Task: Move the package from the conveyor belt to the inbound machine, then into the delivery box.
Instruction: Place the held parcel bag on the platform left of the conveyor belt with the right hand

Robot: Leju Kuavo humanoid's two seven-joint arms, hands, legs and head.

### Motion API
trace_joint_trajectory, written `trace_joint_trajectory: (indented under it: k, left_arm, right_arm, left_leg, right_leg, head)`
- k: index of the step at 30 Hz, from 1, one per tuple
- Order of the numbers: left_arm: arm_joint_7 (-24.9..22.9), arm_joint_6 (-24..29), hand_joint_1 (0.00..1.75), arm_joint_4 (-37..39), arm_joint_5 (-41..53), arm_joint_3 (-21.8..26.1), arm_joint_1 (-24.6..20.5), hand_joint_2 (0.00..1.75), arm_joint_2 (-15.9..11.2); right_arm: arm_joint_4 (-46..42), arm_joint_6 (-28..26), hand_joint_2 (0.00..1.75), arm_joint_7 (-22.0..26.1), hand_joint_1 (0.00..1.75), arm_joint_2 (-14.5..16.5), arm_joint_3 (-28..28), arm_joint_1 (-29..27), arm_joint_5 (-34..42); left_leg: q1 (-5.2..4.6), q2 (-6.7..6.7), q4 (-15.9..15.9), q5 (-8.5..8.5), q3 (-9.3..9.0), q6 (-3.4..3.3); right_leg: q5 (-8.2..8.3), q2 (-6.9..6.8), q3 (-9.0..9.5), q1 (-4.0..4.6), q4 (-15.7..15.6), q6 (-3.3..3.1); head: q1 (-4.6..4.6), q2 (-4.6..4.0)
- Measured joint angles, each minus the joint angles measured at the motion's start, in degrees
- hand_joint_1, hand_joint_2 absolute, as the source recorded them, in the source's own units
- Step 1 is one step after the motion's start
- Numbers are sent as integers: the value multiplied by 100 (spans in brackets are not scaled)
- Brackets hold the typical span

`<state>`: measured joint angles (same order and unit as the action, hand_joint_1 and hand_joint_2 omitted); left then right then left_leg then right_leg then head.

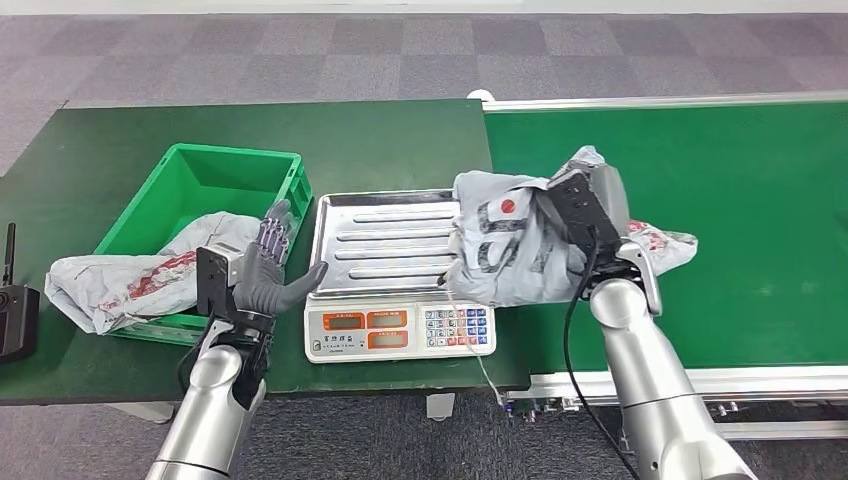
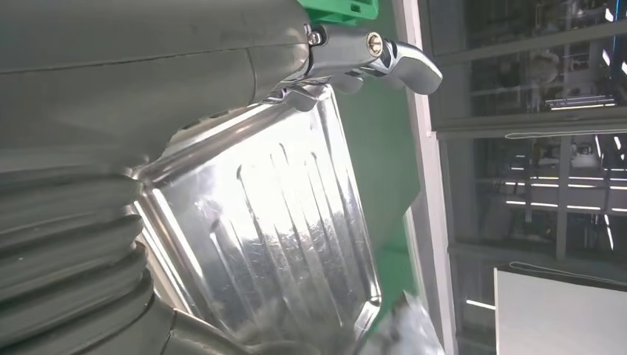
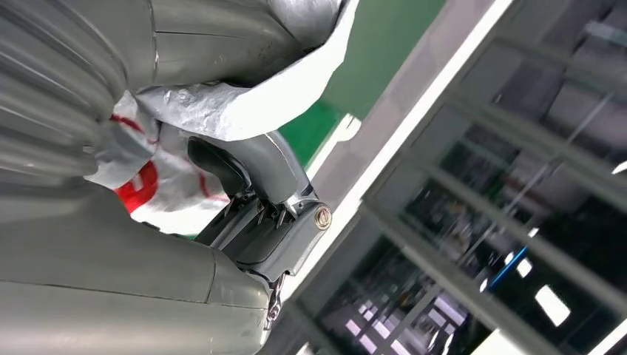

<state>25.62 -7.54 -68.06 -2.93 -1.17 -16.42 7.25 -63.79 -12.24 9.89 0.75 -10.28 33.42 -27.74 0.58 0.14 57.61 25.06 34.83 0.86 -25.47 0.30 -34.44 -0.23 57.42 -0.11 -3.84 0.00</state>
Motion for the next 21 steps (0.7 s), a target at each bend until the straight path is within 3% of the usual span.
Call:
trace_joint_trajectory:
  k: [7, 11, 16, 21]
  left_arm:
    - [1, 48, 0, 152, -24, -17, -155, 175, 62]
    - [7, 75, 0, 198, -33, -18, -212, 175, 64]
    - [-17, 158, 0, 213, -37, -18, -256, 175, 68]
    - [-45, 229, 0, 202, -6, -18, -252, 175, 58]
  right_arm:
    - [340, 83, 175, -36, 175, 467, -959, 401, 145]
    - [682, 120, 175, -103, 0, 728, -1359, 595, 245]
    - [1240, 115, 175, -74, 0, 969, -1590, 814, 678]
    - [1593, 288, 175, 98, 0, 1004, -1601, 910, 1238]
  left_leg:
    - [1, 2, 0, -2, -1, 2]
    - [1, 1, 0, -3, 0, 3]
    - [1, -3, 0, -3, 0, 2]
    - [0, -7, 0, -4, 1, 2]
  right_leg:
    - [-1, 3, -2, 1, 3, -1]
    - [-2, 3, -2, 1, 3, -2]
    - [-2, 0, -1, -1, 3, -2]
    - [-2, -3, 0, -2, 2, -2]
  head:
    - [-1, 0]
    - [-1, 0]
    - [-1, 0]
    - [-1, 0]
